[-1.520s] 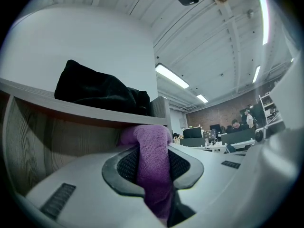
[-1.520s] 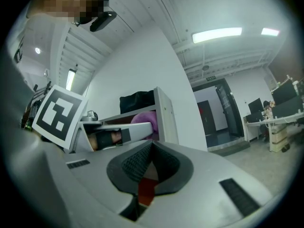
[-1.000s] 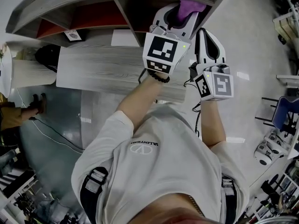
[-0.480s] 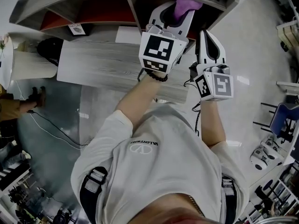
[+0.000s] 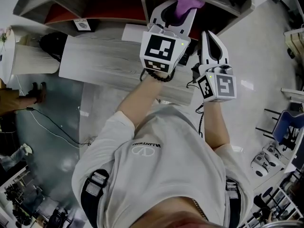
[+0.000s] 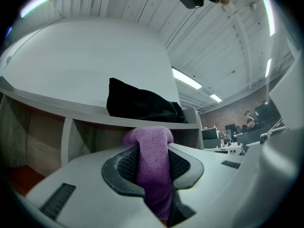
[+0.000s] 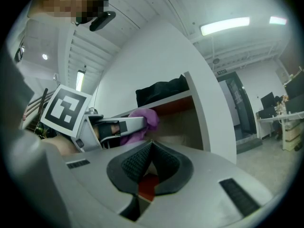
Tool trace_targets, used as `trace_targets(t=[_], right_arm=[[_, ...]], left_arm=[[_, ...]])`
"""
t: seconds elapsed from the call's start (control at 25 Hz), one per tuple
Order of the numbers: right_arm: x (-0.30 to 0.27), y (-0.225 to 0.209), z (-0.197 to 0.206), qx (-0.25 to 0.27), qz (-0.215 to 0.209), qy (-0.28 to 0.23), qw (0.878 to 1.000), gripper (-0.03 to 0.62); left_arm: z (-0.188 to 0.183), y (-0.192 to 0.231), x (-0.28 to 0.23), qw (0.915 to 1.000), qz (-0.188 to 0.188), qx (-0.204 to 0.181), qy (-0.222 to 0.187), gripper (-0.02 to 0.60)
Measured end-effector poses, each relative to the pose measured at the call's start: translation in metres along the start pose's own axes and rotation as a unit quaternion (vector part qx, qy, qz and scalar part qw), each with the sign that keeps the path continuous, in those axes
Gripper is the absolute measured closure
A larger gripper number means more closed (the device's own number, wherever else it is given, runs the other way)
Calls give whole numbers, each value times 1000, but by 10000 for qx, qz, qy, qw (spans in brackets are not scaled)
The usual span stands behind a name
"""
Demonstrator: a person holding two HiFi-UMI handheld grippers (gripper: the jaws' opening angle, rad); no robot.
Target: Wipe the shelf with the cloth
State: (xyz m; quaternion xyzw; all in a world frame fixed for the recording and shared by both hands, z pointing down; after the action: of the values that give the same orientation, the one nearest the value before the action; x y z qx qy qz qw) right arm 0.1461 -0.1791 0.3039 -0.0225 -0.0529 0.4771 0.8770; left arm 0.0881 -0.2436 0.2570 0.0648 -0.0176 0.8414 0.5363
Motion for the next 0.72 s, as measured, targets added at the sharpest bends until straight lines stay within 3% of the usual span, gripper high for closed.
trace_targets(t=[0.72], right_arm=[[-13,2,10,-72,-95,74,9999,594]], left_arm=[[0,47,3,9985,-547,-43,-27,479]])
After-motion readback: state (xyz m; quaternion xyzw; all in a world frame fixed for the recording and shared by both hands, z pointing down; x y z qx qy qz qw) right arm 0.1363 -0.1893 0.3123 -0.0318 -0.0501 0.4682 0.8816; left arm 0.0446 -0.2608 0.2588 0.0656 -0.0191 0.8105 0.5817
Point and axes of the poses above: the fingertips, and each gripper's own axes: x backward along the fingers, y to its left, z out of its underside, the point moved 1 cm from there along x, backward along the fingers, and after that the axes turned 13 degrees about -z, right-handed, at the moved point
